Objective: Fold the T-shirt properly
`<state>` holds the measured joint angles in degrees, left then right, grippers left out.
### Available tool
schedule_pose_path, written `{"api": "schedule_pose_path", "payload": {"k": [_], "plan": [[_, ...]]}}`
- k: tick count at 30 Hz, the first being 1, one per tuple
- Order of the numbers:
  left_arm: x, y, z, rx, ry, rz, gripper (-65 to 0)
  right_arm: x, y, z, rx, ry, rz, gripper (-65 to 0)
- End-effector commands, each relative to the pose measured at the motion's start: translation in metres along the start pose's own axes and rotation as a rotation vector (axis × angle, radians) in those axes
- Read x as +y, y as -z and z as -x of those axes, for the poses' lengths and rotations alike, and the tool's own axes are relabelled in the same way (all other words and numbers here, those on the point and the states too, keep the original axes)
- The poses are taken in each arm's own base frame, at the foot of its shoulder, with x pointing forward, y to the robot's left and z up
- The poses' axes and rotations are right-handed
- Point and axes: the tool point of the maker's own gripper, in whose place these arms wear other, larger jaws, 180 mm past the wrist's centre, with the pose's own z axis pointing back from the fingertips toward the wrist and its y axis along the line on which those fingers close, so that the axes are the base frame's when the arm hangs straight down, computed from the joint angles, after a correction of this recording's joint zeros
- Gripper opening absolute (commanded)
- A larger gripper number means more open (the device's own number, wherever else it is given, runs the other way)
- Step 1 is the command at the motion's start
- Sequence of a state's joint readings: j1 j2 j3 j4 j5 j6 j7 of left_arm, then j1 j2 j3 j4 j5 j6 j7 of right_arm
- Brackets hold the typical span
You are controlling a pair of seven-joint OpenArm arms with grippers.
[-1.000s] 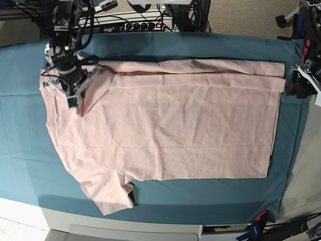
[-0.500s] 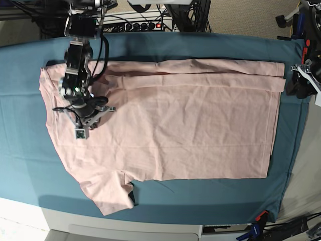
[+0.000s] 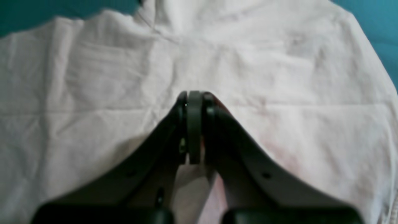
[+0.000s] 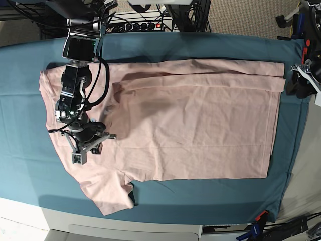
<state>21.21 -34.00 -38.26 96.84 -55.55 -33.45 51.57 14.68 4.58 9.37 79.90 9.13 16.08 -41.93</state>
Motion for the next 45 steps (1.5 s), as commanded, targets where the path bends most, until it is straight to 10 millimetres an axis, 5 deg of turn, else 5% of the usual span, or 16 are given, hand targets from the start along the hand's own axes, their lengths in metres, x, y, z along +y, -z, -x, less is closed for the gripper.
{"api": "schedule_pose_path", "payload": {"k": [1, 5, 12, 17, 31, 37, 45], "plan": [[0.001, -0.005, -0.015, -0.038, 0.025, 0.002, -35.8, -0.001, -0.002, -0.035, -0.096, -0.004, 0.0, -65.0], [0.001, -0.004, -0.015, -0.037, 0.025, 0.002, -35.8, 0.005, -0.001, -0.045, -0.112, 0.005, -0.011, -65.0], [0.001, -0.004, -0.014, -0.032, 0.025, 0.002, -35.8, 0.006, 0.001, -0.033, -0.051, -0.016, 0.005, -62.9], [0.001, -0.004, -0.013, -0.028, 0.025, 0.002, -35.8, 0.001, 0.001, -0.02, 0.023, -0.042, 0.031, -30.5], [0.001, -0.004, -0.014, -0.029, 0.023, 0.005, -35.8, -0.065, -0.013, -0.037, -0.033, -0.109, 0.319, -30.2], [0.0, -0.004, -0.013, -0.024, 0.022, 0.007, -35.8, -0.094, -0.023, -0.02, 0.089, -0.128, 0.376, -30.3], [0.0, -0.005, -0.005, 0.014, 0.021, 0.007, -35.8, -0.144, -0.07, -0.007, 0.204, -0.235, 0.488, -30.3]]}}
